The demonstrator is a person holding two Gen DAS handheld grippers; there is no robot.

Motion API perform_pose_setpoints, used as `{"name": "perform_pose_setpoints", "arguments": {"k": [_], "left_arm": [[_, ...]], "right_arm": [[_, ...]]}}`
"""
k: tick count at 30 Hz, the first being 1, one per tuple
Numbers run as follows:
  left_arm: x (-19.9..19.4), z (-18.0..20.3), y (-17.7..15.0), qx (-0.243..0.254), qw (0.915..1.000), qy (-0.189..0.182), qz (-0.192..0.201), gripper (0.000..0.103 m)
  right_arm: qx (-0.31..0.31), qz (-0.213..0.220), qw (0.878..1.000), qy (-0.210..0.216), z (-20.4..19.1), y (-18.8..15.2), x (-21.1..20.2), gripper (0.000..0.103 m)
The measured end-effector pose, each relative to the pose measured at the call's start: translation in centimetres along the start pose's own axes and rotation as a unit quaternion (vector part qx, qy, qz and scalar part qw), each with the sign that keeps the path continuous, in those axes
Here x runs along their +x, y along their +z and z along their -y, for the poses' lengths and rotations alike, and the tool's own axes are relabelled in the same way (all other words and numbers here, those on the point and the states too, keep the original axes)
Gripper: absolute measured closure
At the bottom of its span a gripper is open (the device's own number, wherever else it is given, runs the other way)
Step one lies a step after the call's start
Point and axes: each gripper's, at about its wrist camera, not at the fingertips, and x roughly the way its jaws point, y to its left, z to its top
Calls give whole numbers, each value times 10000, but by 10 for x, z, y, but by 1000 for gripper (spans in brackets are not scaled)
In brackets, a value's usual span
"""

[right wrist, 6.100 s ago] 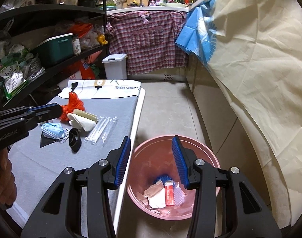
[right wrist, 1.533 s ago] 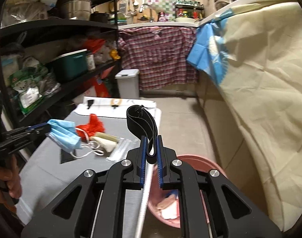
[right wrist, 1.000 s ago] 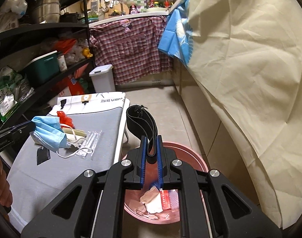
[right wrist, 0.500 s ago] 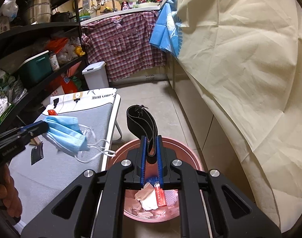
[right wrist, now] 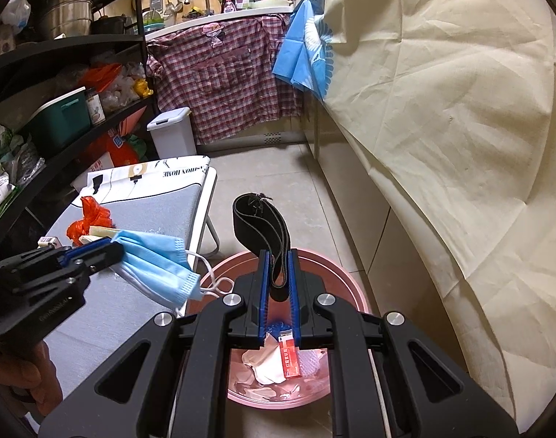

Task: Collect trash
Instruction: 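Open both tools to drop the band and mask into the bucket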

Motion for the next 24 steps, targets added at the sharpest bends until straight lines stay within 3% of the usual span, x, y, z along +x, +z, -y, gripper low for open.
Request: {"name": "perform_pose_setpoints", "arguments": {"k": [12, 14, 16, 24], "left_arm": [[7, 16, 1, 47, 9995, -297, -57, 89], [9, 17, 1, 33, 9992, -391, -86, 87], [9, 16, 1, -5, 9991, -410, -91, 79], [1, 6, 2, -156, 9987, -473, -42, 79]], "right_arm": [[-24, -33, 10000, -47, 1, -1, 3, 89], [-19, -86, 9999, -108, 2, -2, 6, 80], [14, -122, 9997, -188, 5, -3, 9, 54], [42, -123, 9997, -191, 6, -5, 8, 54]]}}
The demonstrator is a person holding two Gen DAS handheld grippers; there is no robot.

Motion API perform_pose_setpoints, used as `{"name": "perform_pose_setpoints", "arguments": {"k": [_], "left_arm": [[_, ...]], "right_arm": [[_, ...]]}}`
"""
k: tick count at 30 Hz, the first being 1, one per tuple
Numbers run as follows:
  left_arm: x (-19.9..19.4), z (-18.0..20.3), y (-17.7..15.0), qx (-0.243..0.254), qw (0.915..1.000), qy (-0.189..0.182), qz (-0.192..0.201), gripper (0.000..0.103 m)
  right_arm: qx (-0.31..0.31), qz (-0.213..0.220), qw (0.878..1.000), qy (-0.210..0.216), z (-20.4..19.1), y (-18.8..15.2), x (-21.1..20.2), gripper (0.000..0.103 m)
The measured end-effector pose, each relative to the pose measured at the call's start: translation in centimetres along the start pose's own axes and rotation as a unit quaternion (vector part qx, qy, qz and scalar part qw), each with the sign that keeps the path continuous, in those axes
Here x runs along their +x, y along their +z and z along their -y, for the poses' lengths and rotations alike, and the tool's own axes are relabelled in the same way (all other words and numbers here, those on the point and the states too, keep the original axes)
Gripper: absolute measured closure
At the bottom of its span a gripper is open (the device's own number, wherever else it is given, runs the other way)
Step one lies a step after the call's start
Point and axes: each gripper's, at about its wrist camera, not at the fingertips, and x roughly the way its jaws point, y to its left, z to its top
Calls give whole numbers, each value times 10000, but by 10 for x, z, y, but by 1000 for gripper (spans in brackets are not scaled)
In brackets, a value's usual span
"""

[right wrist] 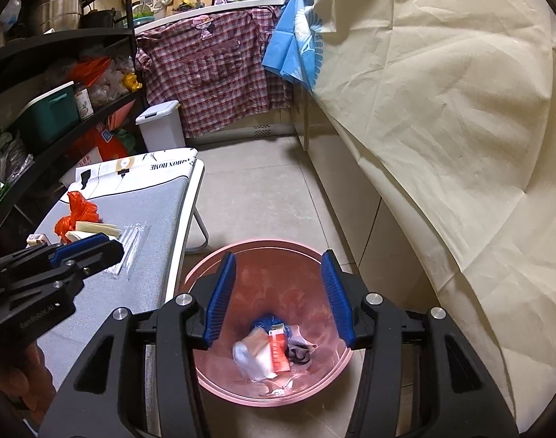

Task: Collect trash
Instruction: 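Open both tools to drop the band and mask into the bucket, then move both open tools back over the table trash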

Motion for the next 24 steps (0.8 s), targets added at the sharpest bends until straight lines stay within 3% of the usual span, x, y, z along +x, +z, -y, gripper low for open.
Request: {"name": "perform_pose_setpoints", "arguments": {"k": [9, 18, 24], "left_arm": [[-24, -17, -2, -8, 9998, 76, 156, 79], [-58, -64, -9, -249, 9983, 426, 317, 79], [-80, -110, -17, -528, 9947, 785, 400, 79]], "right_arm": [[-129, 121, 9998, 56, -13, 0, -7, 54], [-221, 280, 9987, 367, -44, 6, -14, 55], [-257, 302, 9962, 777, -81, 10, -8, 73]]}}
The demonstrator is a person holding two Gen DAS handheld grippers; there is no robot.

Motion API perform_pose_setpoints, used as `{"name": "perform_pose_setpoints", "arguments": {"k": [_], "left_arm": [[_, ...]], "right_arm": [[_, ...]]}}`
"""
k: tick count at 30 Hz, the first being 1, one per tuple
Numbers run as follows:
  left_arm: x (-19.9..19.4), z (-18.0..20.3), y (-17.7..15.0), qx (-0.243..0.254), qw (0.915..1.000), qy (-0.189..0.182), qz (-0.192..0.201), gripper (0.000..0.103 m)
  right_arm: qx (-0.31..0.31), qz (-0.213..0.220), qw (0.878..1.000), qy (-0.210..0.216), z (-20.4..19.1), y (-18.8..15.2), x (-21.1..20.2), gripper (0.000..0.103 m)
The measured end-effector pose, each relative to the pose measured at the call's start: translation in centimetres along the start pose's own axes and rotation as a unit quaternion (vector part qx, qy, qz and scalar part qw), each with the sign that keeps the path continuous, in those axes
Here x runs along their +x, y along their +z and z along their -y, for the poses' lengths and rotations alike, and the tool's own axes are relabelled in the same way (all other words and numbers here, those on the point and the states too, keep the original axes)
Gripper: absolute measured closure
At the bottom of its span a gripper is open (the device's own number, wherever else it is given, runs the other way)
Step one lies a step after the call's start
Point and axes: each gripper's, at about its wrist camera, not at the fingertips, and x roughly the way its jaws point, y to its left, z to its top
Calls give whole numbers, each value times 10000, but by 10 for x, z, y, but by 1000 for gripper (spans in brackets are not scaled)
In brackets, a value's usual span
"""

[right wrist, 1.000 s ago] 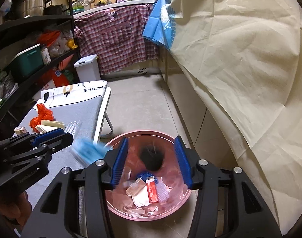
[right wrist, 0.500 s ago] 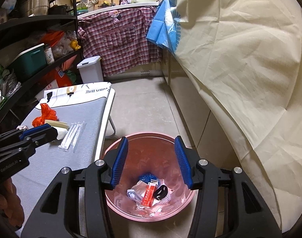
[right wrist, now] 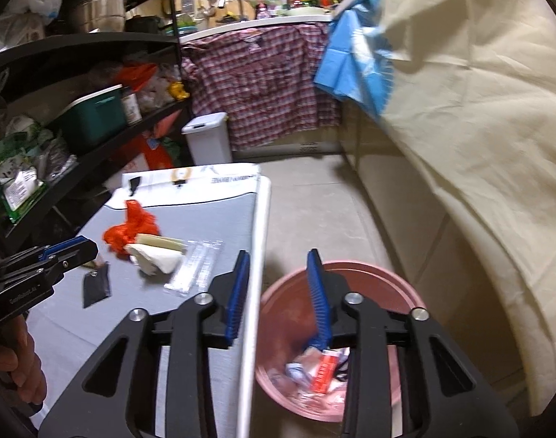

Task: Collect trash
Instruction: 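Move both open tools back over the table trash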

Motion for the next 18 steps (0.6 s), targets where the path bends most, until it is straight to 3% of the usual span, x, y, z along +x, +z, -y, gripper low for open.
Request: {"name": "perform_pose_setpoints", "arguments": {"k": [8, 10, 11, 18], "left_arm": [[-12, -68, -1, -522, 9969, 584, 84, 77], [-14, -83, -2, -655, 9950, 747, 117, 57], [-15, -89, -3, -709, 9940, 817, 132, 52], [-7, -133, -11, -1068, 9868, 1217, 13, 37]], "right_arm": [[-75, -217, 9985, 507, -52, -5, 36, 75], [-50, -313, 9979, 573, -63, -7, 50, 75], [-37, -348, 9977, 585, -67, -9, 56, 75], [109, -682, 9960, 561, -85, -20, 105, 74]]}}
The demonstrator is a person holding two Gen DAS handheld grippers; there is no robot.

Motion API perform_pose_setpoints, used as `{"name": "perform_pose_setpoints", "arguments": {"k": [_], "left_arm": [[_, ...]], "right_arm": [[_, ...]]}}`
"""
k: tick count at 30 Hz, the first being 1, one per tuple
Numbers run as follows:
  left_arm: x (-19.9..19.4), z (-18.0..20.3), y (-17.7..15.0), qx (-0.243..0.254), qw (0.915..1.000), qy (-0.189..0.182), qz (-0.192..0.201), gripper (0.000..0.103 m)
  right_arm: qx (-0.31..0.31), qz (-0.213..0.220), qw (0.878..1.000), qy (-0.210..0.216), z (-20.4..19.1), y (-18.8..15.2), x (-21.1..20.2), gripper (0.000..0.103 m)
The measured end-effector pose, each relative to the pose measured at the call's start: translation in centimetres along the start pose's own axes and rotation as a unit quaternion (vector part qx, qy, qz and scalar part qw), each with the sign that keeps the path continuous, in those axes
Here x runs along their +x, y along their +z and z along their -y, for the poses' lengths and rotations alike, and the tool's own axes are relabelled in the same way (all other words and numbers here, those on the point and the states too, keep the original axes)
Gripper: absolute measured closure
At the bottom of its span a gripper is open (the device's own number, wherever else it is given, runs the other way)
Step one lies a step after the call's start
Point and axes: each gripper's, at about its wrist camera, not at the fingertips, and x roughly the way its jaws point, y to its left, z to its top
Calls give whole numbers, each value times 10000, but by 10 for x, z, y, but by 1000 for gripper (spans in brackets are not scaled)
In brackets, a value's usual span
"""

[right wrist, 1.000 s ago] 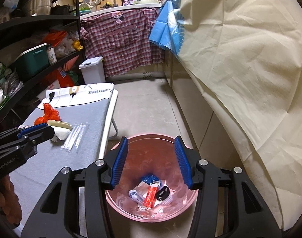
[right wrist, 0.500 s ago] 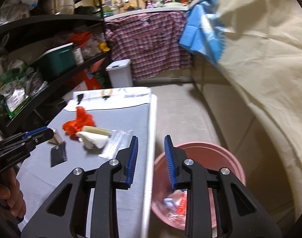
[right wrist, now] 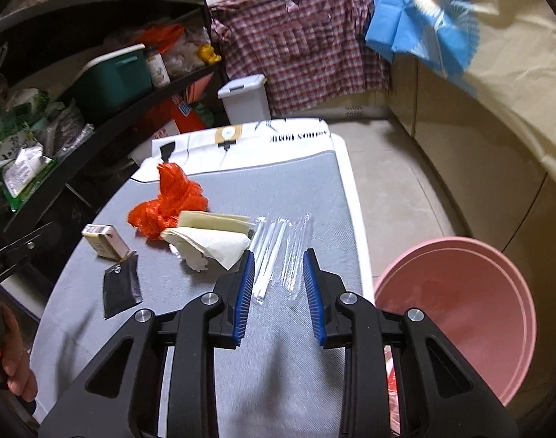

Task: Collect trash
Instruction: 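Move both open tools back over the table trash, then grasp the clear plastic straws with the right tool while the left tool grasps the tissue pack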

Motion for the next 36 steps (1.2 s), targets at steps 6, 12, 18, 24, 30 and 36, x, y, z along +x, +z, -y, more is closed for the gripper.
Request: {"name": "perform_pose_setpoints", "arguments": {"k": [6, 12, 18, 24, 30, 36], "left_arm": [[21, -23, -5, -155, 9995, 187, -211, 33], [41, -42, -8, -267, 9983, 375, -359, 29], [61, -51, -6, -210, 9978, 421, -473, 29], [75, -54, -5, -95, 9972, 475, -563, 28], [90, -61, -4, -109, 9960, 529, -708, 28], [99, -61, 0, -75, 9960, 471, -756, 28]], "right_arm": [[85, -347, 9993, -114, 2, -2, 38, 74], [96, -685, 9974, -178, 4, -7, 65, 74], [7, -789, 9964, -308, 3, -11, 77, 74], [-109, -773, 9964, -316, 0, -14, 80, 73], [-124, -772, 9965, -311, -2, -14, 81, 73], [-114, -772, 9965, -287, -3, -13, 81, 74]]}}
